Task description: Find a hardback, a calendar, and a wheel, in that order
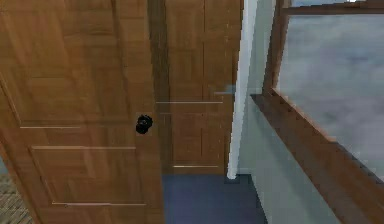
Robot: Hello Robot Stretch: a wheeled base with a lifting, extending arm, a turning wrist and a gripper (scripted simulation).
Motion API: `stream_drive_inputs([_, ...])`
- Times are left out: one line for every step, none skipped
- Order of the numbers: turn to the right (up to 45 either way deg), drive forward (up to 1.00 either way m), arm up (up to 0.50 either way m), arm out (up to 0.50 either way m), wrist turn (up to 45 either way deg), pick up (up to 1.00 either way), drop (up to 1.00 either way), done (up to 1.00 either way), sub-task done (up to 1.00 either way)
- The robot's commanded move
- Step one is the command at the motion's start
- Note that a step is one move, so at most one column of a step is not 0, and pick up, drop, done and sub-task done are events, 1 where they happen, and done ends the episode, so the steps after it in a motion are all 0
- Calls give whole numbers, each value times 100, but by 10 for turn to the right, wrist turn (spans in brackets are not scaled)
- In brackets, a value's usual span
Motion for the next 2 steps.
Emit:
stream_drive_inputs([-450, 0, 0, 0, 0, 0, 0, 0, 0])
stream_drive_inputs([-180, 0, 0, 0, 0, 0, 0, 0, 0])
